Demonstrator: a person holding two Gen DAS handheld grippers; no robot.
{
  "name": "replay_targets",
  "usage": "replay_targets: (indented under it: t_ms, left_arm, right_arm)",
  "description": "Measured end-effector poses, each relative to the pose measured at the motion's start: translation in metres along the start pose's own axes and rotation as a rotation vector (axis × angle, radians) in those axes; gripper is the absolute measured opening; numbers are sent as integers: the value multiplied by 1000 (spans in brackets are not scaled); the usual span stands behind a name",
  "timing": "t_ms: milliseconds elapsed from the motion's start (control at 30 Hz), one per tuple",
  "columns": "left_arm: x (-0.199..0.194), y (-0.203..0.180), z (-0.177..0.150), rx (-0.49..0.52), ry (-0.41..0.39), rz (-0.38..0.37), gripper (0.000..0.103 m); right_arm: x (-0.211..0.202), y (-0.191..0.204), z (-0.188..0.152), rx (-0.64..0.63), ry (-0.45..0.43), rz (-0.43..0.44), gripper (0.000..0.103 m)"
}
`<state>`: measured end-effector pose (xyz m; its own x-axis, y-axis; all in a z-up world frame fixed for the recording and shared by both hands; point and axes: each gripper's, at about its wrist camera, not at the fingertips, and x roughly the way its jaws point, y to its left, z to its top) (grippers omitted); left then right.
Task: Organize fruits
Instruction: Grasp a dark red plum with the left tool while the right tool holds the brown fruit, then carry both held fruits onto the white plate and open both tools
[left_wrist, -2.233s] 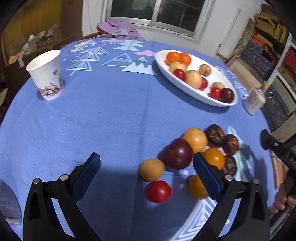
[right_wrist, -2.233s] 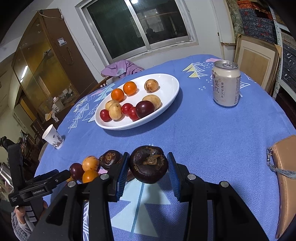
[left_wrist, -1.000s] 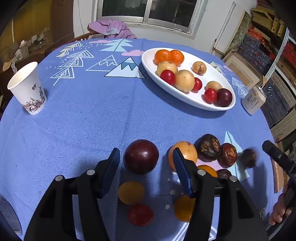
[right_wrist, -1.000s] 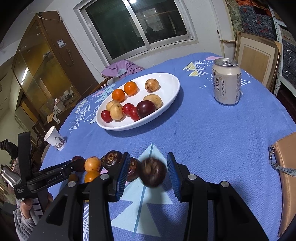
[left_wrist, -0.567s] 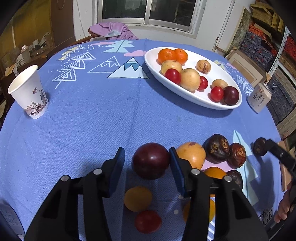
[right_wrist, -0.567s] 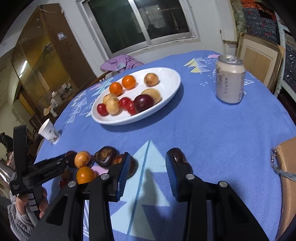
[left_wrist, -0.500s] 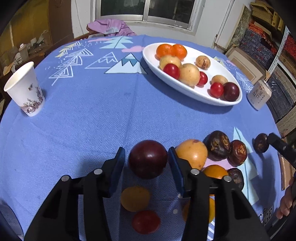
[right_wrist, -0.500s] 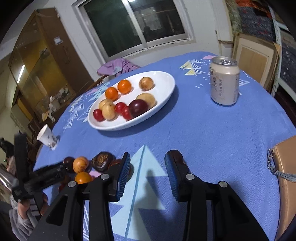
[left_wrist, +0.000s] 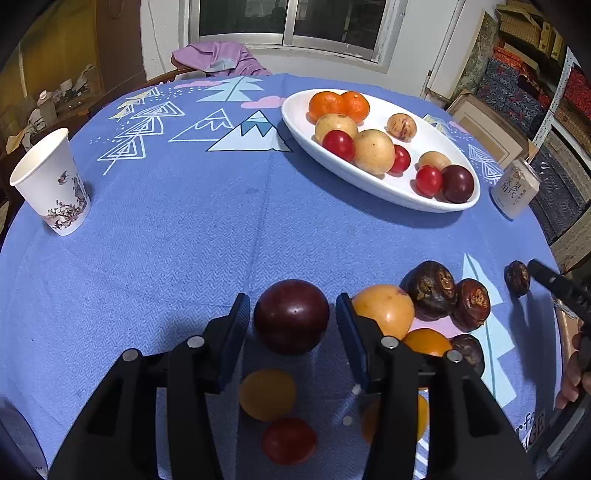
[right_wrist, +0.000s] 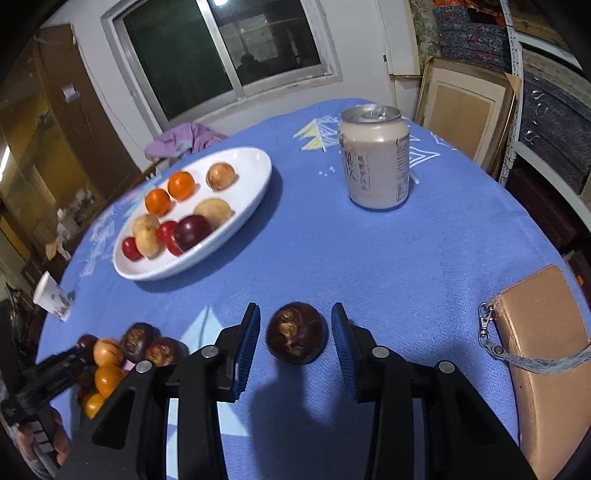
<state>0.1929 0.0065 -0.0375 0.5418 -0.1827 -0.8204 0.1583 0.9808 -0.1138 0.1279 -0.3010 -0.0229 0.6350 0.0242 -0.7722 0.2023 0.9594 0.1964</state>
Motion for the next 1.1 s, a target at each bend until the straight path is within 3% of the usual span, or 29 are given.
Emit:
replay_targets:
  t_ms: [267, 433, 500, 600, 800, 1100]
  left_arm:
    - [1, -4, -1, 39, -26, 41, 48]
    - [6, 7, 2, -2, -4, -3, 44]
    - [3, 6, 2, 7, -7, -12, 37]
    - [2, 2, 0, 25, -6, -8, 37]
    - [-1, -16, -10, 137, -69, 100, 36]
    - [-32, -15, -11, 110, -199, 143, 36]
  right_arm:
    - [18, 17, -8, -100, 19, -78, 40]
    - [17, 17, -10, -98, 5, -76, 40]
    - [17, 17, -10, -97, 0, -75, 40]
    - [17, 17, -11, -103, -3, -80, 40]
    - [17, 21, -13, -122, -13, -98, 40]
    - [8, 21, -11, -100, -31, -56, 40]
